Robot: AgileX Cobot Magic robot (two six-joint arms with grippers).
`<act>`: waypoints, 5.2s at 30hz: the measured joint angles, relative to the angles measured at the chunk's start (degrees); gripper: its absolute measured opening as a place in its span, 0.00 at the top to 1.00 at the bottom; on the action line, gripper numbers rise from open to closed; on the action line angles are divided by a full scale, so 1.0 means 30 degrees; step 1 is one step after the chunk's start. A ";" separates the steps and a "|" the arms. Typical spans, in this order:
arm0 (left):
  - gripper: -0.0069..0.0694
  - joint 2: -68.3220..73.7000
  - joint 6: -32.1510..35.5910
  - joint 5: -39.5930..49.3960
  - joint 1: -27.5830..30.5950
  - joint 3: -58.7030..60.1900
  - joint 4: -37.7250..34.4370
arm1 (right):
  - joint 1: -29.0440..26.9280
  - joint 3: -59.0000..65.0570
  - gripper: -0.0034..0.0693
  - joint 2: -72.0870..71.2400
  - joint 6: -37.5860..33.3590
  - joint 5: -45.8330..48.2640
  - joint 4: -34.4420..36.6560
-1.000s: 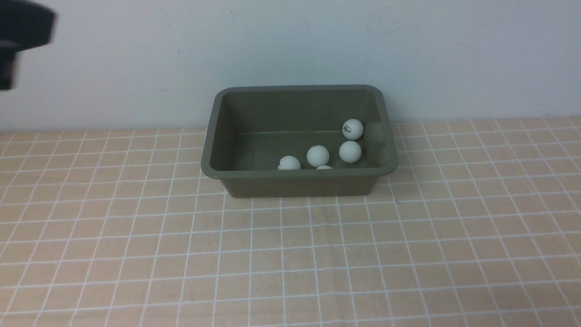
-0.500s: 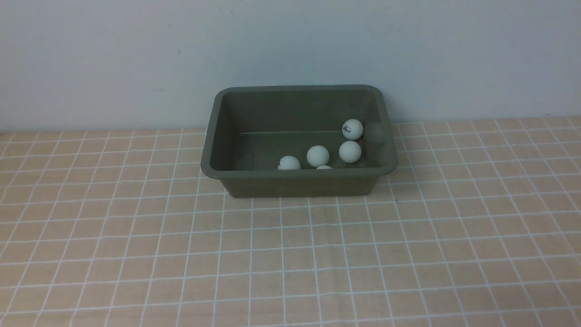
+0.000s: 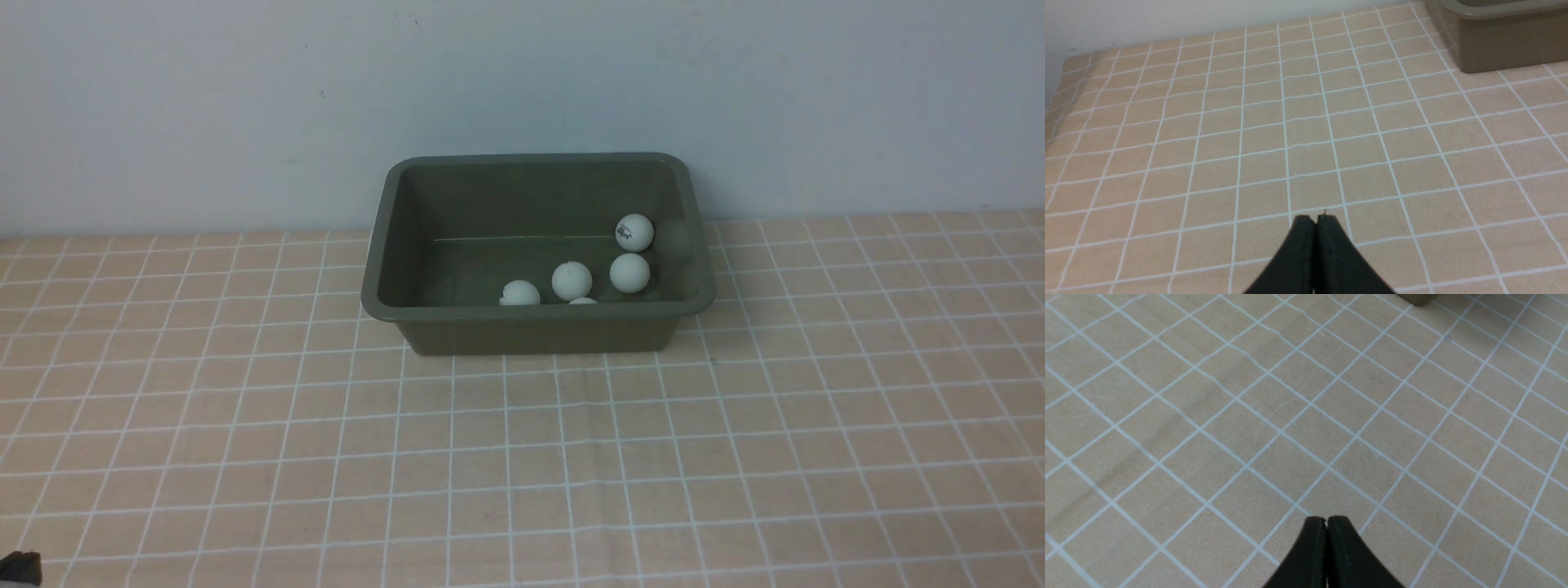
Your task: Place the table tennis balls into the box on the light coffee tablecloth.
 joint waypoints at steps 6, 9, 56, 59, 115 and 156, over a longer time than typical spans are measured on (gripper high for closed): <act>1.00 -0.2576 -0.0073 -0.0026 0.0000 0.1334 -0.0006 | 0.0000 0.0000 0.97 0.0000 0.0000 0.0000 0.0000; 1.00 -0.2614 -0.0090 -0.0026 -0.0019 0.1631 -0.0022 | 0.0000 0.0000 0.97 0.0000 0.0000 0.0022 0.0019; 1.00 -0.2656 -0.4415 -0.0735 -0.0055 0.2357 0.3229 | 0.0000 0.0000 0.97 0.0000 0.0000 0.0022 0.0019; 1.00 -0.2656 -0.4415 -0.0750 -0.0055 0.2357 0.3237 | 0.0000 0.0000 0.97 0.0000 0.0000 0.0022 0.0019; 1.00 -0.2656 -0.4415 -0.0750 -0.0055 0.2366 0.3299 | -1.0541 0.5474 0.97 -0.9180 0.0803 -0.4340 0.1264; 1.00 -0.2656 -0.4415 -0.0750 -0.0055 0.2366 0.3299 | -1.0541 0.5474 0.97 -0.9180 0.0803 -0.4283 0.1407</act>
